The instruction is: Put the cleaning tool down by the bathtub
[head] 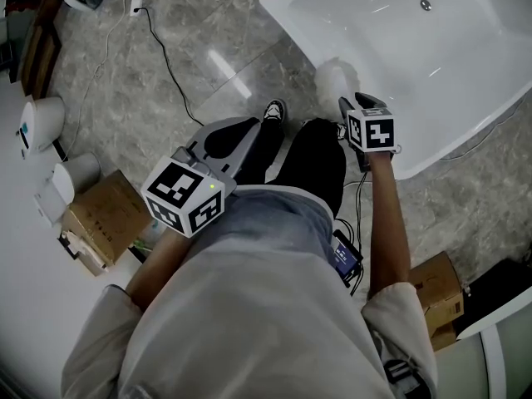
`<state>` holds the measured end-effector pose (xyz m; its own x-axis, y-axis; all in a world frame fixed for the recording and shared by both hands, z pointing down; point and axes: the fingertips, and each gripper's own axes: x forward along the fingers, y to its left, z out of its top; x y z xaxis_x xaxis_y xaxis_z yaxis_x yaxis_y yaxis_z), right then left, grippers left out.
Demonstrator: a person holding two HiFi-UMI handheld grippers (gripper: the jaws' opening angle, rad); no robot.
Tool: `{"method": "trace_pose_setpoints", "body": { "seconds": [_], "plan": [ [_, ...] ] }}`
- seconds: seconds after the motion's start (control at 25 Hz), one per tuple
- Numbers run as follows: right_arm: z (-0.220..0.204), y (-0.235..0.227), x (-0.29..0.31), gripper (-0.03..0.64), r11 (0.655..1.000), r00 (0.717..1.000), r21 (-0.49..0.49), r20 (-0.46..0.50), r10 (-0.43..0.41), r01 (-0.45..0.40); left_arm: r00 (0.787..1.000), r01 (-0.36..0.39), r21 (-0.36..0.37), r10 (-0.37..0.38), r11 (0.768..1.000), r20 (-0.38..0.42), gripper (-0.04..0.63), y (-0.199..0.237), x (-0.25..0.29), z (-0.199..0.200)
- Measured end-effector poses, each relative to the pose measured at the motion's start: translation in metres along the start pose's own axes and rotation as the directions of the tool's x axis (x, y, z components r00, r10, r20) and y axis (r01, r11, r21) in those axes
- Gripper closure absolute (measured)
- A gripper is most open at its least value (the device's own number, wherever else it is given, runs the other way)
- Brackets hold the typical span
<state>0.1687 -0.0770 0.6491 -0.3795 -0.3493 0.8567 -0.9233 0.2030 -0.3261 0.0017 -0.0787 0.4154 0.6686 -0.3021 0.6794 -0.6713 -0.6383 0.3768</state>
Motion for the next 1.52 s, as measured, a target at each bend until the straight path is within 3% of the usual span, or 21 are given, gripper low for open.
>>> {"method": "trace_pose_setpoints", "body": {
  "seconds": [0.64, 1.16, 1.52],
  "plan": [
    [0.001, 0.014, -0.037, 0.494, 0.994, 0.995, 0.099, 0.072, -0.063, 0.056, 0.996, 0.076, 0.037, -0.078, 0.996, 0.032, 0.591, -0.003, -0.013, 0.007],
    [0.001, 0.041, -0.079, 0.531, 0.972, 0.976, 0.207, 0.162, -0.144, 0.109, 0.987, 0.127, 0.054, -0.132, 0.99, 0.095, 0.591, 0.01, -0.034, 0.022],
    [0.015, 0.066, -0.097, 0.537, 0.965, 0.958, 0.239, 0.235, -0.164, 0.106, 0.98, 0.177, 0.055, -0.181, 0.983, 0.081, 0.591, 0.019, -0.041, 0.026]
  ]
}}
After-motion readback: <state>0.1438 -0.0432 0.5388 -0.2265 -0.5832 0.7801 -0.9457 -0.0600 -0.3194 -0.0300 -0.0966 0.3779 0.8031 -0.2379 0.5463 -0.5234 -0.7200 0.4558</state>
